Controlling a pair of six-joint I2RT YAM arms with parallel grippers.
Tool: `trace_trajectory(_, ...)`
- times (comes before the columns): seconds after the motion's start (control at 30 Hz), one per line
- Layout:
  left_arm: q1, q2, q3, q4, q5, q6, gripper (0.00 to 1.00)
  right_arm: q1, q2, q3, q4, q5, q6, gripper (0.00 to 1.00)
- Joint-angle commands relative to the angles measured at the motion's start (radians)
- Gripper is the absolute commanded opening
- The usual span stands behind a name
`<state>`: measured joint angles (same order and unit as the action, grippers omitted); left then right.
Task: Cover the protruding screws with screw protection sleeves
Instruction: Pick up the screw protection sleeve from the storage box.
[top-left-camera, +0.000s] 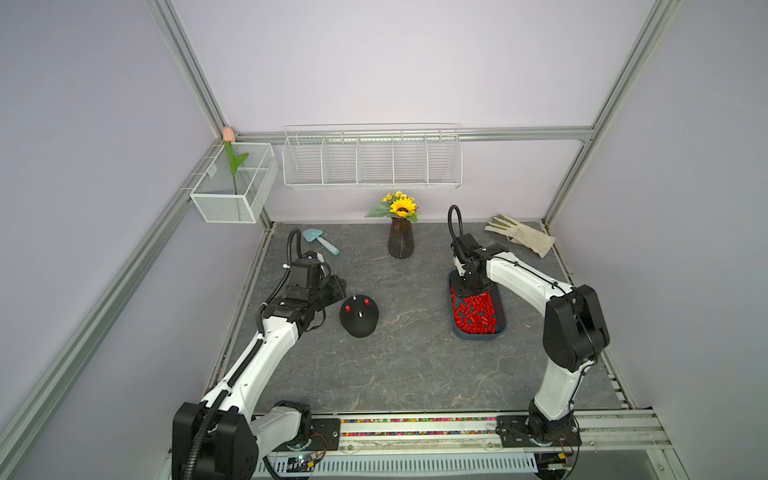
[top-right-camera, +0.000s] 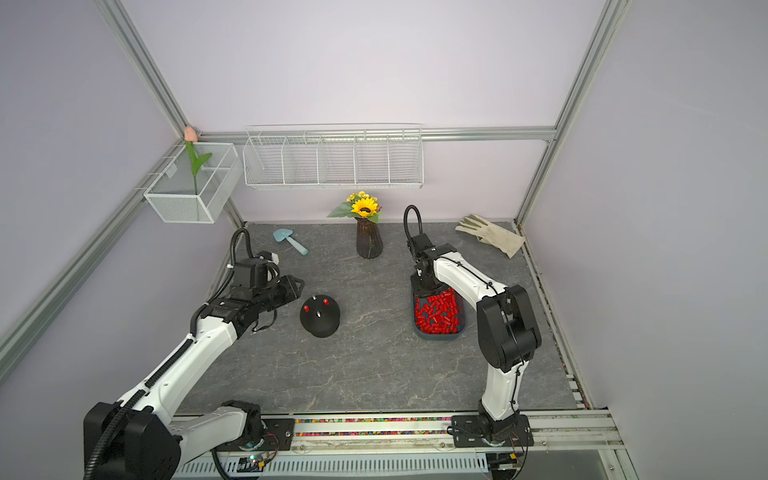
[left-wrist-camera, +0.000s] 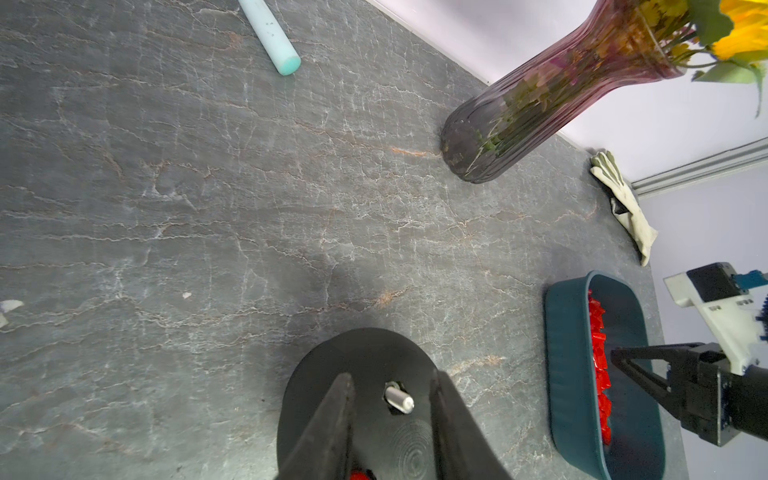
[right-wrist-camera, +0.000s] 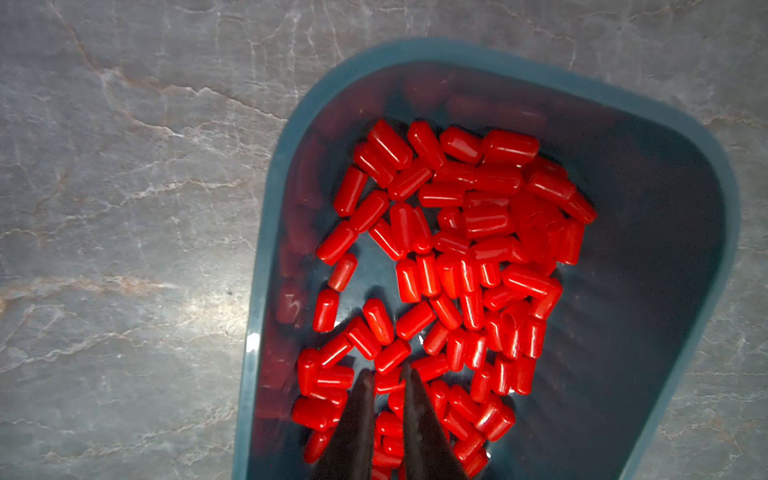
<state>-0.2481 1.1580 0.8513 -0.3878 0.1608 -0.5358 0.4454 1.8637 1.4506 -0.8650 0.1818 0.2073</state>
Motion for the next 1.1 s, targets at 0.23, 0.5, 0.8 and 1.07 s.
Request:
trace_trajectory(0.23, -0.003, 0.006, 0.026, -0.013, -0.012, 0.018, 0.34, -0.030, 0.070, -0.001, 0.013, -0.018, -0.033, 0.20)
trace_trajectory(0.5, -0.003, 0.007, 0.025, -0.014, -0.013, 0.017, 0.34, -0.046, 0.104, 0.004, 0.034, -0.020, -0.043, 0.25)
trace_trajectory(0.8, -0.003, 0.012, 0.023, -0.014, -0.018, 0.016, 0.34, -0.050, 0.138, 0.013, 0.050, -0.040, -0.069, 0.27)
trace_trajectory(1.07, -0.003, 0.013, 0.025, -0.015, -0.019, 0.014, 0.34, -0.052, 0.159, 0.024, 0.062, -0.050, -0.084, 0.28)
